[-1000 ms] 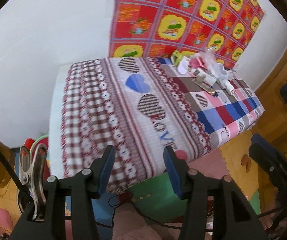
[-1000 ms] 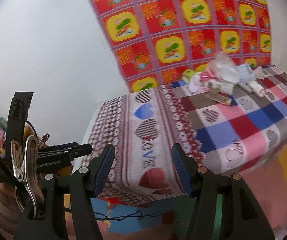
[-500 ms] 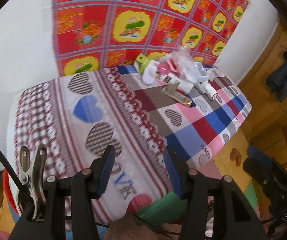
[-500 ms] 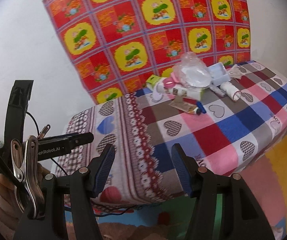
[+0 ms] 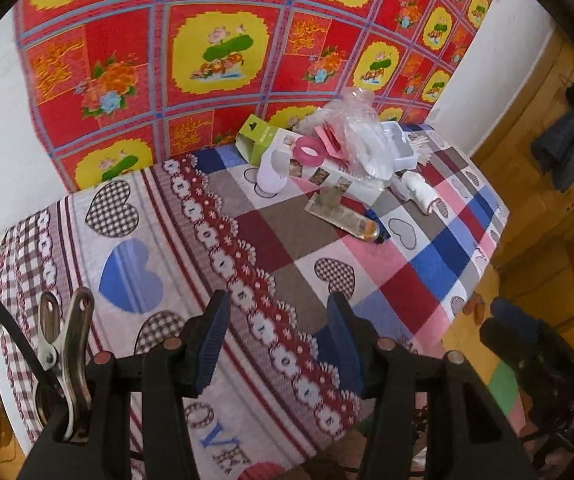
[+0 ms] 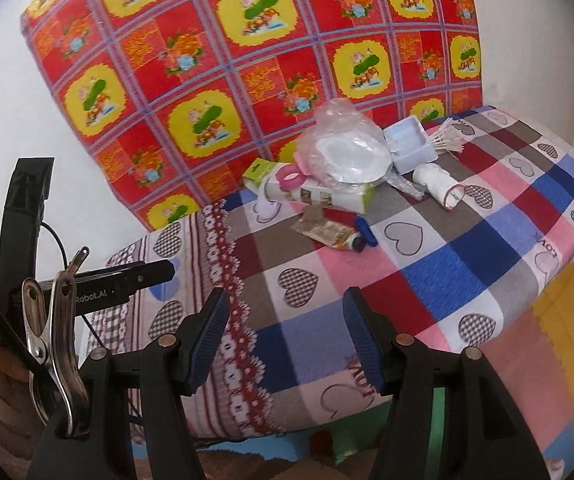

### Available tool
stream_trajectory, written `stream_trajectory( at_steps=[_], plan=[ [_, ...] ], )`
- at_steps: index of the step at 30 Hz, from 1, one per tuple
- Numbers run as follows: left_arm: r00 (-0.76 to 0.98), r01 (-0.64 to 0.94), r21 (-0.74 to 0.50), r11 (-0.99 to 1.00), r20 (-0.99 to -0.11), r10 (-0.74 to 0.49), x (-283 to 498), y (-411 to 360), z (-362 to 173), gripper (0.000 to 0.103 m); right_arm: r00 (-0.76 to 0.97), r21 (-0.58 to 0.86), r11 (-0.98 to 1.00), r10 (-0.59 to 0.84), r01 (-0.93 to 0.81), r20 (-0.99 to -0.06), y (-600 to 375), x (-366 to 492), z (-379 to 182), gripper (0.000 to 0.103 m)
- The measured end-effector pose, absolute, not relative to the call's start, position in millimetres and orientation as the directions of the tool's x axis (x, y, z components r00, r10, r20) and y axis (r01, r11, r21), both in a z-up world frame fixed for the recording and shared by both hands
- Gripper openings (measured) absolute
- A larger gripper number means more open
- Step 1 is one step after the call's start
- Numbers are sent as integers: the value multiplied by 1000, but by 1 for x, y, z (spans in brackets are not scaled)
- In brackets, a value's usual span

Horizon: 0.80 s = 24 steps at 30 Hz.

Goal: Collect trash
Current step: 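Lower the right gripper toward the beige squeeze tube on the bed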

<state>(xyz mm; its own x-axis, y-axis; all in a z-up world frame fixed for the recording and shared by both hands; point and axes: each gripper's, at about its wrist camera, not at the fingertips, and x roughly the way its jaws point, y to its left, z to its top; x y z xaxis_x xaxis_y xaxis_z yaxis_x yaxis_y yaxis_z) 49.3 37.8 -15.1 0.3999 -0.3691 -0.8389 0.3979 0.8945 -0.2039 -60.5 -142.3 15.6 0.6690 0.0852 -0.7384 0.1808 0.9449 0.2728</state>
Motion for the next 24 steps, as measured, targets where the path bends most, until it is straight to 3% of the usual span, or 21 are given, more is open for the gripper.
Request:
stream_trajectory(
  at_steps=[24],
  plan=[
    [432,265,-160,951,-862,-266,118,-89,-53,53,572,289,957,241,-8,-784,-249,9,-28,60]
  ],
)
